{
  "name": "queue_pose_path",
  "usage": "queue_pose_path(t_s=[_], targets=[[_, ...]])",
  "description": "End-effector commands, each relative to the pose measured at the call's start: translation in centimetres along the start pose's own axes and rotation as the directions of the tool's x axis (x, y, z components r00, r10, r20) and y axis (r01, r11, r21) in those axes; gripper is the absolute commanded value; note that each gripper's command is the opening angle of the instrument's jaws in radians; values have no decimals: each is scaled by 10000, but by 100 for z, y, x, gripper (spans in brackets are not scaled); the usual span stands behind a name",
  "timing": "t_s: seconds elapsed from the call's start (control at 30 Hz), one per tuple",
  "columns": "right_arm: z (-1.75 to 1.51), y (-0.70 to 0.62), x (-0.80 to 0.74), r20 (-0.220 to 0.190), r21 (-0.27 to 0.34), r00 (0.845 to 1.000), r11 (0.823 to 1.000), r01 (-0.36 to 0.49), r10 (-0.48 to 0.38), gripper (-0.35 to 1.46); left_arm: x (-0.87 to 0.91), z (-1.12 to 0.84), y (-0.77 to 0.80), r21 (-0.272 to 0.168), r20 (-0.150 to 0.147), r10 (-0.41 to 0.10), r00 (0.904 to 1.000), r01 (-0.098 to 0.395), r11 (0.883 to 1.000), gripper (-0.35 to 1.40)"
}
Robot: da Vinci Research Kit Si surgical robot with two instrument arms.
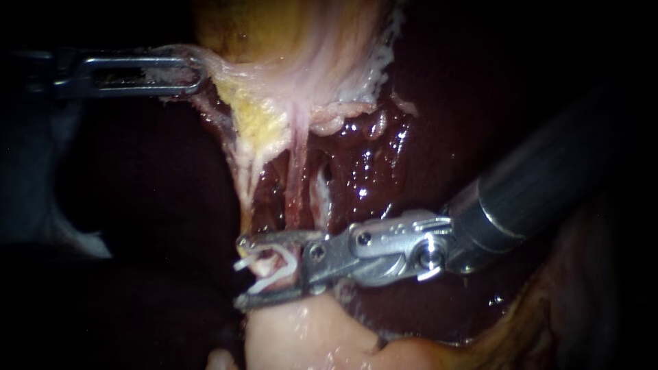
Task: Clipping second clip left tube
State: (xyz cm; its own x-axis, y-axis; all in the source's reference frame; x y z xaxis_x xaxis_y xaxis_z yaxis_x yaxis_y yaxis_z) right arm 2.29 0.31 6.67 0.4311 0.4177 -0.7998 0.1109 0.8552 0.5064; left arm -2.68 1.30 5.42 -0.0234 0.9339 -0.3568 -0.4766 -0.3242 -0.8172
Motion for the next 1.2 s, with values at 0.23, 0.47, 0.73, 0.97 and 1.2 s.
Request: queue_pose_path(t_s=[0.23, 0.47, 0.73, 0.97, 1.2], targets=[[0, 0, 0, 1, 2, 10000, 10000, 0, 0, 50, 0, 0, 0, -7, 2, 1, 10000, -1, 10000, -35], [-4, -2, 1, 1, 26, 10000, 10000, 54, -54, 50, 0, 0, 0, -7, 2, 1, 10000, -1, 10000, -35], [-23, -3, 5, -31, 60, 9997, 9997, -226, 226, 50, 0, -1, 0, -7, 2, 1, 10000, -1, 10000, -35], [-42, -1, 9, -201, 0, 9987, 9989, -467, 467, 50, 0, -1, 0, -7, 2, 1, 10000, -1, 10000, -35], [-47, 2, 7, -250, 10, 9972, 9975, -708, 708, 50, -1, -1, 1, -8, 2, 1, 10000, -1, 10000, -35]])
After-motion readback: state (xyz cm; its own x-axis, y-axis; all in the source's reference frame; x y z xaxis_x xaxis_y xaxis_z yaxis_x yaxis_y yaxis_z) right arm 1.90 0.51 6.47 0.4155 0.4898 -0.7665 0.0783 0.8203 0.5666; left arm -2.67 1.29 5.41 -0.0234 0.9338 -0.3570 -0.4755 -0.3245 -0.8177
